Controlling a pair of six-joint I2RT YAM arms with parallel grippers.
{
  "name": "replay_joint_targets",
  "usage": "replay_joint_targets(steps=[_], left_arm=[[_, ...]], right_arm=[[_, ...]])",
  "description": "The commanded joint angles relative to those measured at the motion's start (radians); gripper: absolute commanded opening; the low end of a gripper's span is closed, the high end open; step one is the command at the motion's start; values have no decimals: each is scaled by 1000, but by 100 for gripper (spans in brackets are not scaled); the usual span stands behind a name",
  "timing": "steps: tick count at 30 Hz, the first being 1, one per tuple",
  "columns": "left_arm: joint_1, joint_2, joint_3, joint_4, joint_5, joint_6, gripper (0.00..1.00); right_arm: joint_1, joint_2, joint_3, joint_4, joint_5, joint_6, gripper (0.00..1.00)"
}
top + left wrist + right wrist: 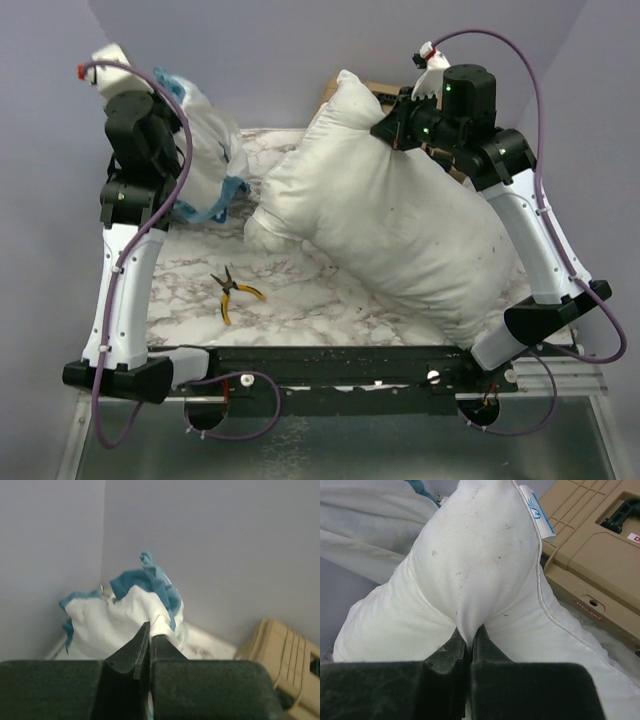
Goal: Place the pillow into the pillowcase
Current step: Stuff the pillow into the pillowcase.
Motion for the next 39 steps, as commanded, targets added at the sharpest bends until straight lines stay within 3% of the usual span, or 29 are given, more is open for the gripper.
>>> replay_joint_targets(steps=[1, 5, 12, 19, 32, 39], left_arm=[[-25, -129, -269, 10, 121, -123, 0], [-30, -231, -444, 16, 203, -167, 0], [-30, -346, -571, 18, 295, -189, 0], [-30, -379, -575, 18, 320, -218, 0], [-30, -381, -536, 21, 365, -207, 0], [-31, -371, -537, 37, 448, -237, 0]], right_arm=[[5, -34, -16, 133, 0, 23, 0], [5, -48, -89, 178, 28, 29, 0], [5, -11, -119, 242, 61, 42, 0], [35, 46, -140, 349, 54, 92, 0], [80, 92, -122, 504, 462, 28, 0], [82, 129, -110, 516, 393, 43, 0]])
